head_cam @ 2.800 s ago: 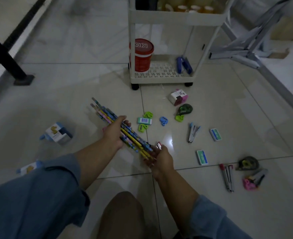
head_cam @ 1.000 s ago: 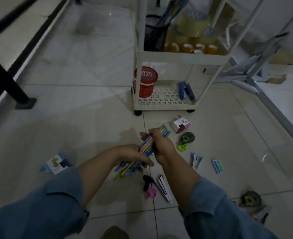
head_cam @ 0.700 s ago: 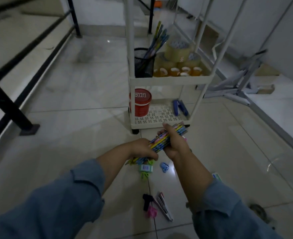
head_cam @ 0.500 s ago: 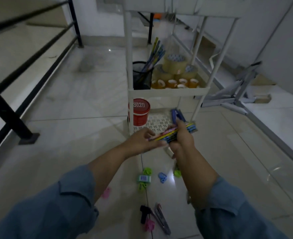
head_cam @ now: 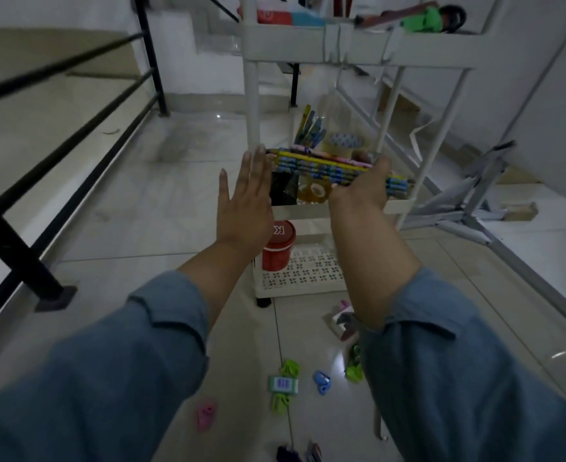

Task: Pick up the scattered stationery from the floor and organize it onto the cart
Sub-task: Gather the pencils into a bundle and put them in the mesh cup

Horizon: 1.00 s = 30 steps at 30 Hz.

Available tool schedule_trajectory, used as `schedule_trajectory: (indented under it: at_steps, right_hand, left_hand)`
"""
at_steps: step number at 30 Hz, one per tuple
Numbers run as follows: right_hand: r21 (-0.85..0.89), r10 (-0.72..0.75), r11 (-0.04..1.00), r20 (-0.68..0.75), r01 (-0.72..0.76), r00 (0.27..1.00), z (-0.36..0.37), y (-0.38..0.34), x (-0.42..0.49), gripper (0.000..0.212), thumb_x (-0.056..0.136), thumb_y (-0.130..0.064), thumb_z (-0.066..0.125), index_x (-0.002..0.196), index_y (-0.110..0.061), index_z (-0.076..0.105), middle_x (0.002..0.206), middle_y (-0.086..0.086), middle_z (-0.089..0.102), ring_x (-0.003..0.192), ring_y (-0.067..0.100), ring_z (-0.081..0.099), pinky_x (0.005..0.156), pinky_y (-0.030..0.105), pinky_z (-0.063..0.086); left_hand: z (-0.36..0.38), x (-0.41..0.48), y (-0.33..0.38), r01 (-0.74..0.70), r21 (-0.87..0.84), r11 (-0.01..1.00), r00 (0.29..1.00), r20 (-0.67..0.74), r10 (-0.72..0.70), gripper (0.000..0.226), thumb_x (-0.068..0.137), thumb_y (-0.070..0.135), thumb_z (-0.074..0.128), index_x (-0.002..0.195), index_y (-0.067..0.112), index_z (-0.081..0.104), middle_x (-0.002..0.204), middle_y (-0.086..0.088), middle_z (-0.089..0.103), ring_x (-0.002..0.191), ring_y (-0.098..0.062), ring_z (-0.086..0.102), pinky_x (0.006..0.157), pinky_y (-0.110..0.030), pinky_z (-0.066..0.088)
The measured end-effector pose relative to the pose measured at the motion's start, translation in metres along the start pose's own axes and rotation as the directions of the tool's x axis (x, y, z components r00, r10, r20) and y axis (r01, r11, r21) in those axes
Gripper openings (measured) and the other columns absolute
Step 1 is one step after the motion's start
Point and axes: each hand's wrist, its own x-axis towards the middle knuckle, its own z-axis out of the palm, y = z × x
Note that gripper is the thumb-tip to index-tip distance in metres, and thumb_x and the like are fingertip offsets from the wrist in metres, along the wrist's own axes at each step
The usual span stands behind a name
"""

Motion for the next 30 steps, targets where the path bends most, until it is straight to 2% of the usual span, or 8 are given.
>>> schedule_trajectory:
  at_steps: [6, 9, 12, 16, 19, 24, 27, 30]
  right_hand:
    - [-0.121, -0.195, 0.972, 0.064, 0.202, 0.979, 0.035, 0.013, -0.002, 0.021, 0.087, -0.026, 0.063, 0.075, -0.011, 0.057, 0.075, 0.004, 0.065, 0.068, 0.020, 0.061, 0.070, 0.034, 0.053]
    - [-0.266, -0.294, 0.914, 0.092, 0.308, 0.951, 0.048, 0.024, -0.001, 0.025, 0.086, -0.028, 0.065, 0.096, -0.008, 0.055, 0.101, 0.009, 0.067, 0.085, 0.020, 0.063, 0.084, 0.033, 0.053]
    - [-0.517, -0.260, 0.788, 0.212, 0.334, 0.942, 0.056, 0.040, 0.006, 0.064, 0.083, -0.041, 0.065, 0.134, -0.010, 0.043, 0.132, 0.009, 0.053, 0.117, 0.024, 0.053, 0.103, 0.039, 0.043]
    - [-0.744, -0.143, 0.512, 0.418, 0.428, 0.897, 0.055, 0.053, 0.017, 0.079, 0.063, -0.059, 0.071, 0.124, -0.013, 0.051, 0.128, 0.009, 0.053, 0.117, 0.028, 0.050, 0.104, 0.040, 0.041]
    - [-0.719, -0.132, 0.400, 0.568, 0.568, 0.813, 0.045, 0.050, 0.021, 0.099, 0.060, -0.058, 0.077, 0.135, -0.006, 0.037, 0.134, 0.009, 0.046, 0.121, 0.026, 0.047, 0.105, 0.039, 0.041]
    - [-0.461, -0.290, 0.544, 0.680, 0.701, 0.673, 0.039, 0.043, 0.019, 0.092, 0.080, -0.026, 0.070, 0.145, -0.011, 0.008, 0.149, 0.014, 0.024, 0.136, 0.026, 0.030, 0.115, 0.042, 0.027]
    - [-0.452, -0.337, 0.369, 0.749, 0.812, 0.570, 0.043, 0.037, 0.027, 0.078, 0.085, -0.020, 0.065, 0.145, -0.005, 0.016, 0.150, 0.016, 0.020, 0.139, 0.027, 0.024, 0.116, 0.034, 0.023]
    - [-0.543, -0.155, 0.157, 0.811, 0.825, 0.564, 0.052, 0.034, 0.035, 0.059, 0.089, -0.030, 0.059, 0.137, -0.004, 0.036, 0.143, 0.016, 0.031, 0.129, 0.029, 0.037, 0.111, 0.038, 0.031]
  left_hand:
    - [0.006, 0.008, -0.002, -0.082, 0.191, 0.978, 0.993, 0.095, 0.065, 0.065, 0.097, 0.018, 0.025, 0.147, 0.009, -0.014, 0.157, -0.005, -0.019, 0.144, -0.022, -0.019, 0.104, -0.049, -0.022]
    - [-0.003, 0.009, -0.001, -0.102, 0.176, 0.979, 0.988, 0.134, 0.079, 0.067, 0.094, 0.015, 0.027, 0.147, 0.007, -0.013, 0.157, -0.006, -0.017, 0.144, -0.024, -0.018, 0.103, -0.049, -0.023]
    - [-0.009, 0.007, -0.001, -0.101, 0.171, 0.980, 0.985, 0.158, 0.074, 0.068, 0.094, 0.014, 0.028, 0.147, 0.007, -0.015, 0.157, -0.006, -0.018, 0.144, -0.024, -0.018, 0.102, -0.048, -0.024]
    - [-0.008, 0.006, 0.000, -0.098, 0.203, 0.974, 0.986, 0.156, 0.067, 0.069, 0.094, 0.013, 0.029, 0.147, 0.007, -0.015, 0.157, -0.006, -0.018, 0.144, -0.025, -0.020, 0.098, -0.048, -0.027]
    - [-0.010, 0.007, 0.006, -0.109, 0.272, 0.956, 0.981, 0.186, 0.059, 0.068, 0.095, 0.021, 0.027, 0.146, 0.004, -0.015, 0.156, -0.011, -0.020, 0.143, -0.025, -0.021, 0.100, -0.048, -0.025]
    - [-0.010, 0.010, 0.007, -0.124, 0.352, 0.928, 0.982, 0.178, 0.064, 0.068, 0.095, 0.020, 0.025, 0.144, 0.000, -0.018, 0.155, -0.016, -0.019, 0.143, -0.027, -0.021, 0.102, -0.049, -0.023]
    - [-0.009, 0.009, 0.009, -0.120, 0.351, 0.929, 0.982, 0.176, 0.060, 0.069, 0.095, 0.019, 0.026, 0.143, -0.001, -0.019, 0.155, -0.017, -0.019, 0.143, -0.027, -0.021, 0.102, -0.049, -0.022]
    - [-0.007, 0.010, 0.011, -0.103, 0.355, 0.929, 0.986, 0.162, 0.047, 0.071, 0.094, 0.018, 0.028, 0.143, -0.002, -0.020, 0.155, -0.018, -0.019, 0.143, -0.027, -0.020, 0.103, -0.049, -0.021]
